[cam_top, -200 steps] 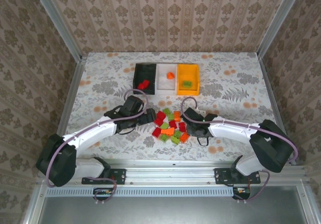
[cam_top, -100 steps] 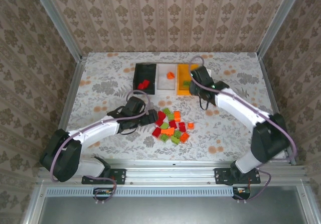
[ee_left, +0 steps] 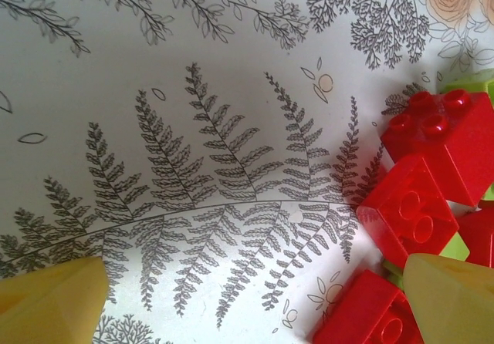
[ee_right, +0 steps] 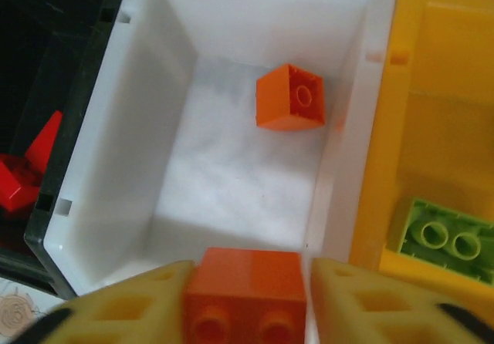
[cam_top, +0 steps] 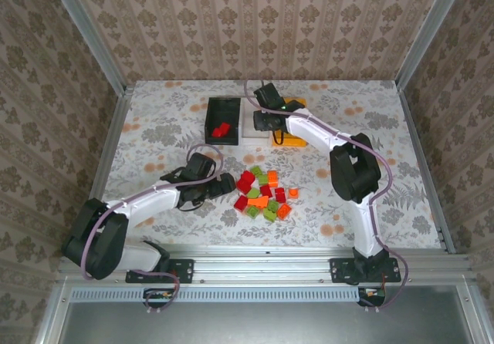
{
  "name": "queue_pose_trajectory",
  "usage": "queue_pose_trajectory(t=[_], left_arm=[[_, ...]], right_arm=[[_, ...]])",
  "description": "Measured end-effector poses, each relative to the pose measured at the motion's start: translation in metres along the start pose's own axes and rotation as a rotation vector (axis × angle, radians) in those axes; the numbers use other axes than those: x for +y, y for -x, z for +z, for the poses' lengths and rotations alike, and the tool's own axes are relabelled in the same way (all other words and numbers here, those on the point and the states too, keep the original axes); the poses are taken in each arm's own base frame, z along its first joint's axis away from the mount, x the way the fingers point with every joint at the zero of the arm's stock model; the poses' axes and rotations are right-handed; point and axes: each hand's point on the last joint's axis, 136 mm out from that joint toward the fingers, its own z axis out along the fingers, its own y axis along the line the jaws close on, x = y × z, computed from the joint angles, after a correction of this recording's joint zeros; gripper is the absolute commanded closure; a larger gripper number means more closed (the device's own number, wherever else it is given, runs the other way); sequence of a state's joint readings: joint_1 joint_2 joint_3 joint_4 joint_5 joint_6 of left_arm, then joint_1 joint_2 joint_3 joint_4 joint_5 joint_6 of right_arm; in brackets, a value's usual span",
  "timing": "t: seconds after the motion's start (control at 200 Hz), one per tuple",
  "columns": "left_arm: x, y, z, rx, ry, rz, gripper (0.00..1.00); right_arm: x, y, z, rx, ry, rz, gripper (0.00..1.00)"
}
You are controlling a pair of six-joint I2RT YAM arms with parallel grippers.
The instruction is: Sort the legos into containers by color
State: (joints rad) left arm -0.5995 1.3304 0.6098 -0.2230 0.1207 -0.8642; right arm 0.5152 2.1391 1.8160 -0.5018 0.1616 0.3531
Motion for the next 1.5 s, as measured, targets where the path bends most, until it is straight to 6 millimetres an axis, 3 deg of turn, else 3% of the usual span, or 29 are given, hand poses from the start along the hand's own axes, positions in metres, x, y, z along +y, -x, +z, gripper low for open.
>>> queue_pose_trajectory(t=[0.165,0.25,0.44,0.515,0.63,0.73,0.855,1.015,1.235,1.5], left_arm=[[-0.005,-0.004,0.001,0.021,-0.005,0.012,0.00],[-0.019,-0.005,0.004,0.039,-0.008,0.038,0.00],[-0.055,-0.001,0.011,0.042,-0.029,0.049,0.06],[-0.064,0.003,0.014,0.037,-0.028,0.026,0.14],[-0.075,0.017,0.023,0.012,-0.007,-0.010,0.28],[-0.088,0.031,0.030,0.002,0.002,0.000,0.34],[-0.105,0.043,0.040,0.004,0.022,0.066,0.31],[-0.108,0.042,0.041,0.005,0.107,0.253,0.26],[-0.101,0.027,0.039,0.055,0.157,0.553,0.28],[-0.093,0.022,0.053,0.097,0.148,0.713,0.31]], right_arm=[[0.003,-0.001,-0.004,0.008,0.003,-0.027,0.40],[0.006,-0.001,-0.012,0.004,0.011,-0.036,0.39],[0.006,0.004,-0.059,-0.052,0.040,-0.036,0.39],[0.002,0.001,-0.077,-0.079,0.051,-0.029,0.39],[-0.009,-0.018,-0.094,-0.084,0.054,-0.009,0.39],[-0.019,-0.044,-0.097,-0.059,0.049,0.003,0.39],[-0.033,-0.077,-0.097,-0.015,0.030,0.010,0.39],[-0.052,-0.094,-0.106,-0.011,0.012,0.044,0.39],[-0.073,-0.084,-0.126,-0.072,0.003,0.104,0.38],[-0.081,-0.085,-0.132,-0.090,-0.001,0.138,0.38]])
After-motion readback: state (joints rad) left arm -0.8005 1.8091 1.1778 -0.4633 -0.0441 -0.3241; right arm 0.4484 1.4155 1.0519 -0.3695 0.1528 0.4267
